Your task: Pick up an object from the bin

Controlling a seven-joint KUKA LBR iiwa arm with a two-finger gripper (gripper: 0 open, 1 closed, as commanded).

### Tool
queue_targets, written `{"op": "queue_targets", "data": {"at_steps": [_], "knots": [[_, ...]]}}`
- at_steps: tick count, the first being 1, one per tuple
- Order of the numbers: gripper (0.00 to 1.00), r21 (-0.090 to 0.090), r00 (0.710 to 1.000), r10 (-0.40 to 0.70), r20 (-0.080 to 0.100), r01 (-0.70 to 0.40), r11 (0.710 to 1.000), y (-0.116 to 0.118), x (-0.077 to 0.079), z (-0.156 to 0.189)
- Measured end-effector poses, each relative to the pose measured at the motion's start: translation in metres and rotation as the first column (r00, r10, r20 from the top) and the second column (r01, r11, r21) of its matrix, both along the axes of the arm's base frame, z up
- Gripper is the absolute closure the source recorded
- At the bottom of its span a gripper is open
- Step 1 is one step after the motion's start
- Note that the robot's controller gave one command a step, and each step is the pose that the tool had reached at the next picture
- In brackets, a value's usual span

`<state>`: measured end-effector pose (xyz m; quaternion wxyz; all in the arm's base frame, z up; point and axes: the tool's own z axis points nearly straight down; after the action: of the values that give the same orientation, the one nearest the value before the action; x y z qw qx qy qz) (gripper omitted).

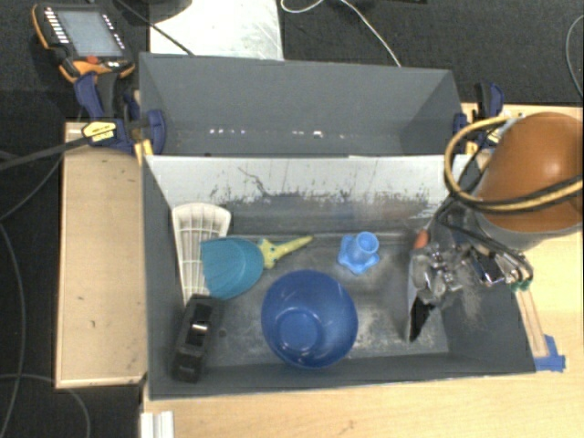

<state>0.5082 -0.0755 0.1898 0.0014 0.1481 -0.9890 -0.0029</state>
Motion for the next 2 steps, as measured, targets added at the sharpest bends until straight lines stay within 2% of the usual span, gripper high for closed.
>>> {"op": "queue_targets", "data": {"at_steps": [1, 2], "knots": [[1.0, 0.003, 0.999, -0.037, 0.001, 0.037, 0.999, 0.019, 0.039, -0.018], [1.0, 0.001, 0.999, -0.039, 0.004, 0.039, 0.999, 0.107, 0.03, -0.086]]}}
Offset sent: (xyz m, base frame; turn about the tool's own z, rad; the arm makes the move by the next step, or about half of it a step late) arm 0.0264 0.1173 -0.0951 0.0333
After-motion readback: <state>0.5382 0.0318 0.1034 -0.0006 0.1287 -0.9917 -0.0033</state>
